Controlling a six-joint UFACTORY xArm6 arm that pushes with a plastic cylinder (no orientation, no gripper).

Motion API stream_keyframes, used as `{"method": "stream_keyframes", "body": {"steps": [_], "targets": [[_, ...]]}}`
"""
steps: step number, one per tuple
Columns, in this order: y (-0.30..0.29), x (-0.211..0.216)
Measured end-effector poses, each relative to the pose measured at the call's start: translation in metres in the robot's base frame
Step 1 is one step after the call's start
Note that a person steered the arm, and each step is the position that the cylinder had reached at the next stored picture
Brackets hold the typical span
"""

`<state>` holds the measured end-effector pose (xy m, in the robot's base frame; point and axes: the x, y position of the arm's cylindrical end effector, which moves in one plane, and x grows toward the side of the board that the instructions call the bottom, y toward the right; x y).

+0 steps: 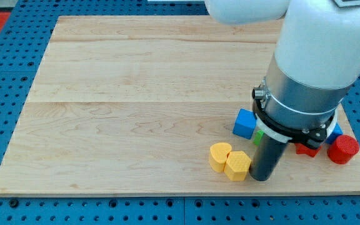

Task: Move the arm below the yellow hexagon

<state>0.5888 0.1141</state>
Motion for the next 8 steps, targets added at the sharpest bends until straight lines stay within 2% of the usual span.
{"method": "stream_keyframes", "body": {"steps": [3, 4, 6, 8], "targets": [[-0.055, -0.002], [-0.052, -0.009], [-0.04, 0.03], [-0.098, 0.03]]}}
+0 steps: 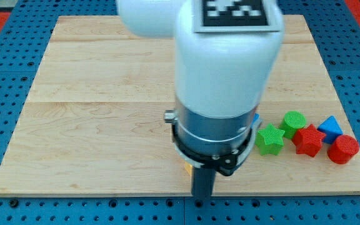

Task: Move the arm below the yellow hexagon

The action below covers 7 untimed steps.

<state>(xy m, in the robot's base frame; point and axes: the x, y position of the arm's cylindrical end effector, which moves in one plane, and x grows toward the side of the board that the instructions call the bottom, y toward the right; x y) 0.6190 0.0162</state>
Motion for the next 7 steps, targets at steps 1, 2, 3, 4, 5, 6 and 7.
{"method": "stream_keyframes", "body": {"steps": [1, 2, 3, 4, 5, 6, 7], "targets": [[-0.018, -0.002], [-0.013, -0.01], [-0.01, -0.011], [-0.007, -0.012], [0.004, -0.017], [0.009, -0.028], [0.009, -0.04]]}}
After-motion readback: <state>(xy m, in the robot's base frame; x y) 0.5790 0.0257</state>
